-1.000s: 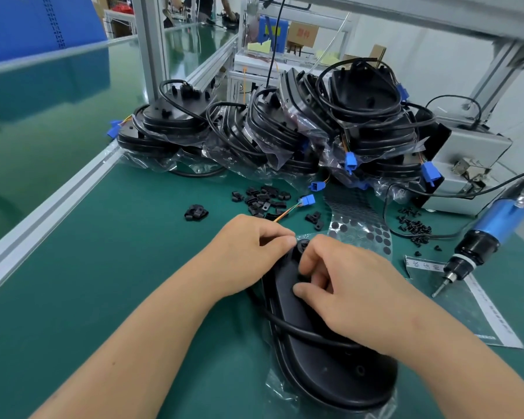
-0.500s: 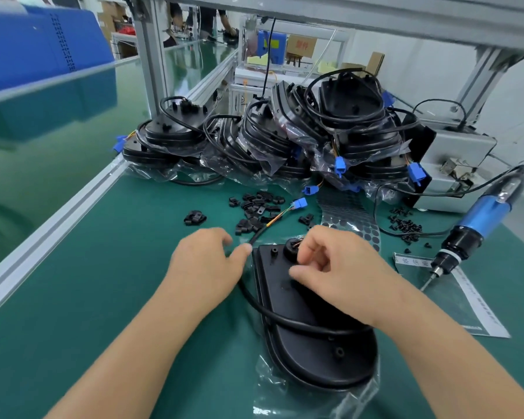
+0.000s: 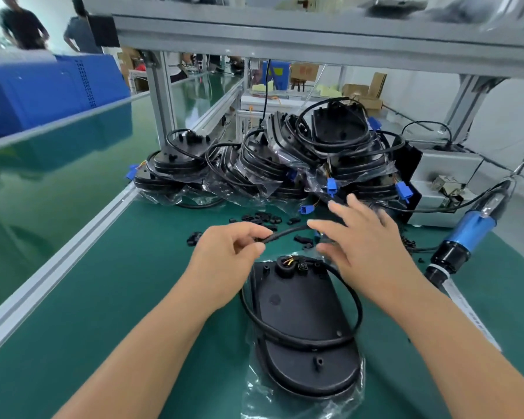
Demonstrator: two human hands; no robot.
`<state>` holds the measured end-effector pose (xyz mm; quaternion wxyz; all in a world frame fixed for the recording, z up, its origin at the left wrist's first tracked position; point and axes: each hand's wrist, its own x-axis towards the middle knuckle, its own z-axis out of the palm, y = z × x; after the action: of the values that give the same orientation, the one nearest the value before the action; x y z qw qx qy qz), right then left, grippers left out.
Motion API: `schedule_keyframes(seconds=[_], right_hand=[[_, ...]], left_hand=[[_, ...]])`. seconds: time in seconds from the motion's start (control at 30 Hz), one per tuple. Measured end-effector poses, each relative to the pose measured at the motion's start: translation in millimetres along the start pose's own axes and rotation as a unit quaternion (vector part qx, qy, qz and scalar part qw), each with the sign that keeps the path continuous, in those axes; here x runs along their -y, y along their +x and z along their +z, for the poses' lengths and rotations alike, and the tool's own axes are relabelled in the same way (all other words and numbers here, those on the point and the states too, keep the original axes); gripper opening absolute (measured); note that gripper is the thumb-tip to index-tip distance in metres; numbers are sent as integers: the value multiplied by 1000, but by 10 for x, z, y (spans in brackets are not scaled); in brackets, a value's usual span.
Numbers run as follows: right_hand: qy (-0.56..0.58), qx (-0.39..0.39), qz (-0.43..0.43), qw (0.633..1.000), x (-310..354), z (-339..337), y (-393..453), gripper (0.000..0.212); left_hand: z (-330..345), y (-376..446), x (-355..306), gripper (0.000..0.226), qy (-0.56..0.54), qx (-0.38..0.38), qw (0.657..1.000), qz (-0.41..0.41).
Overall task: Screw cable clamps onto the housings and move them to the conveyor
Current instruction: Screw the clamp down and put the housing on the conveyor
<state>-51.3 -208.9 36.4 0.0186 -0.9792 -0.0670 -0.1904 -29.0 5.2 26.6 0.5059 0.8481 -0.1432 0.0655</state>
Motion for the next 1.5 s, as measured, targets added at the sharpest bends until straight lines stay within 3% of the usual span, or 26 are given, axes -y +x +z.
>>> schedule_keyframes(seconds=[0.1, 0.23, 0.33, 0.43, 0.53, 0.6, 0.67, 0.73, 0.83, 0.87, 0.97, 1.0, 1.07, 1.13, 1.23, 1.3, 1.5], right_hand=[[19, 53, 35, 998, -128, 113, 45, 48], [77, 41, 26, 996, -174, 283, 127, 42], [165, 9, 22, 986, -88, 336, 236, 50], [206, -44, -18, 977, 54, 360, 391, 34], [382, -102, 10, 918, 160, 227, 465, 21], [413, -169, 17, 895, 107, 64, 424, 20], [390, -173, 35, 904, -12, -67, 303, 18], [388, -77, 85, 915, -91, -127, 128, 7], [265, 40, 147, 952, -151, -45, -146, 17], [233, 57, 155, 958, -151, -12, -233, 17], [299, 90, 178, 933, -89, 53, -461, 13], [327, 92, 191, 921, -56, 61, -534, 13], [326, 80, 197, 921, 13, 101, -662, 15], [305, 69, 193, 930, 128, 115, -719, 25], [326, 66, 186, 925, 317, 161, -693, 36], [362, 57, 179, 913, 452, 220, -627, 38], [450, 51, 90, 887, 961, 383, -209, 44]], left_hand=[[51, 27, 49, 27, -22, -15, 999, -40], [106, -52, 57, 30, -53, -97, 990, -85], [139, -172, -93, 21, 17, -167, 985, -27], [143, -274, -296, 20, 103, -231, 963, 91], [117, -338, -380, 20, 145, -266, 939, 161], [93, -356, -346, 19, 85, -255, 954, 132], [97, -319, -269, 15, 3, -216, 975, 51], [115, -233, -165, 13, -31, -158, 986, -37], [125, -153, -77, 4, 44, -52, 994, -87], [122, -174, -70, 12, 95, -18, 992, -85], [100, -369, 6, 76, 251, 55, 963, -83], [84, -450, 22, 89, 234, 82, 962, -114], [88, -582, 13, 91, 83, 125, 969, -198], [129, -639, 2, 84, -58, 91, 961, -254], [130, -669, 22, 61, -210, 18, 921, -327], [52, -698, 72, 58, -270, 12, 905, -327], [-444, -759, 365, 23, -319, -69, 909, -259]])
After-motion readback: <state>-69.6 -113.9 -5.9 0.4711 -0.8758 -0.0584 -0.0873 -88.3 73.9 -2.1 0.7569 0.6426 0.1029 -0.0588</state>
